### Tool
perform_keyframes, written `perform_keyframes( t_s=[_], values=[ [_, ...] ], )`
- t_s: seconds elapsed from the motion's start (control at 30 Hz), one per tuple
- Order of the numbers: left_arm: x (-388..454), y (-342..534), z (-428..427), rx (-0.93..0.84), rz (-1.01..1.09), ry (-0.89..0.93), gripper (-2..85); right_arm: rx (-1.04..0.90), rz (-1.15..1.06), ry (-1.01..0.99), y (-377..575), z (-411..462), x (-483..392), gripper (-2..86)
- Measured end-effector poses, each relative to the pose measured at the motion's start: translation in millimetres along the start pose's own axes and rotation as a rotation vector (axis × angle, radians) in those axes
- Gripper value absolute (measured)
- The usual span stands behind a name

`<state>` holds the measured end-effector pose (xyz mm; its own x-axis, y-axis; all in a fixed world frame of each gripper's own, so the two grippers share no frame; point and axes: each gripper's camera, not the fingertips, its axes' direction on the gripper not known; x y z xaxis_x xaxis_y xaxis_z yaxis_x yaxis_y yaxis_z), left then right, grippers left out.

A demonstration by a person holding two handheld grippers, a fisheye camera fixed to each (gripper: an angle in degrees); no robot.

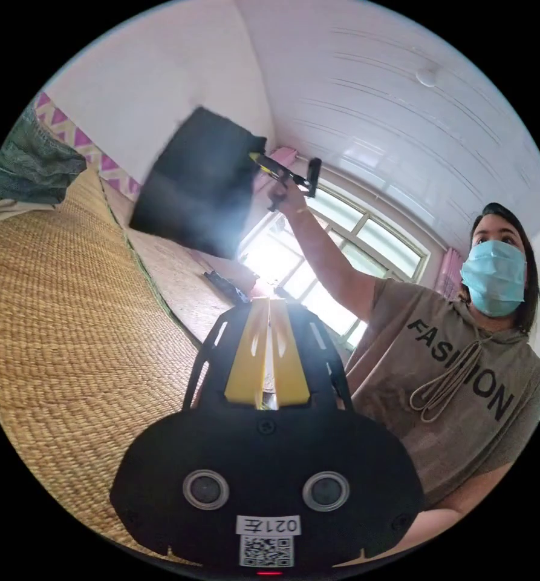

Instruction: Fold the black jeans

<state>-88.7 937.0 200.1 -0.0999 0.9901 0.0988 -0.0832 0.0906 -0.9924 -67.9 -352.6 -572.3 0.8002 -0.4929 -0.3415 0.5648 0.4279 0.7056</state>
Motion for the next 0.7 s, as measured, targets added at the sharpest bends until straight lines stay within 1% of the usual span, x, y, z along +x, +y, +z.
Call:
perform_keyframes(
  t_s=[0.03,0.07,0.1,0.13,0.17,0.2,0.23,0.3,0.33,0.37,0.43,0.5,0.53,0.6,0.7],
  values=[
    [1,-3,6,-0.015,0.003,-0.020,-0.9,-0.082,-0.055,0.041,39,1,-23,5.2],
    [3,-8,20,-0.053,0.009,-0.064,-0.9,-0.121,-0.077,0.062,58,5,-36,5.2],
    [6,-15,35,-0.087,0.016,-0.119,-0.9,-0.189,-0.103,0.084,103,20,-68,5.2],
    [8,-17,43,-0.092,0.024,-0.144,-0.9,-0.256,-0.120,0.098,150,39,-104,5.3],
    [16,-22,62,-0.084,0.046,-0.188,-0.9,-0.285,-0.133,0.104,174,50,-125,5.3],
    [23,-27,84,-0.076,0.046,-0.201,-0.9,-0.330,-0.167,0.114,221,71,-170,5.2],
    [26,-29,97,-0.079,0.036,-0.197,-0.9,-0.349,-0.165,0.075,265,87,-211,5.2],
    [29,-37,152,-0.120,-0.012,-0.152,-0.9,-0.346,-0.073,-0.049,319,98,-257,5.3],
    [29,-38,164,-0.132,-0.027,-0.144,-0.9,-0.317,-0.020,-0.065,349,97,-284,5.5],
    [27,-39,188,-0.159,-0.058,-0.148,-0.9,-0.293,0.001,-0.052,362,94,-295,5.7],
    [22,-39,218,-0.213,-0.099,-0.182,-0.7,-0.193,0.118,-0.004,405,71,-311,6.3],
    [13,-37,243,-0.244,-0.169,-0.265,-0.2,-0.144,0.175,-0.051,432,51,-310,6.6],
    [12,-37,247,-0.242,-0.182,-0.280,0.0,-0.130,0.185,-0.093,447,41,-314,7.8],
    [9,-40,264,-0.228,-0.211,-0.335,3.5,-0.097,0.160,-0.118,466,27,-329,9.6],
    [7,-49,290,-0.244,-0.224,-0.346,6.7,-0.088,0.063,-0.070,490,25,-371,11.5]
  ],
)
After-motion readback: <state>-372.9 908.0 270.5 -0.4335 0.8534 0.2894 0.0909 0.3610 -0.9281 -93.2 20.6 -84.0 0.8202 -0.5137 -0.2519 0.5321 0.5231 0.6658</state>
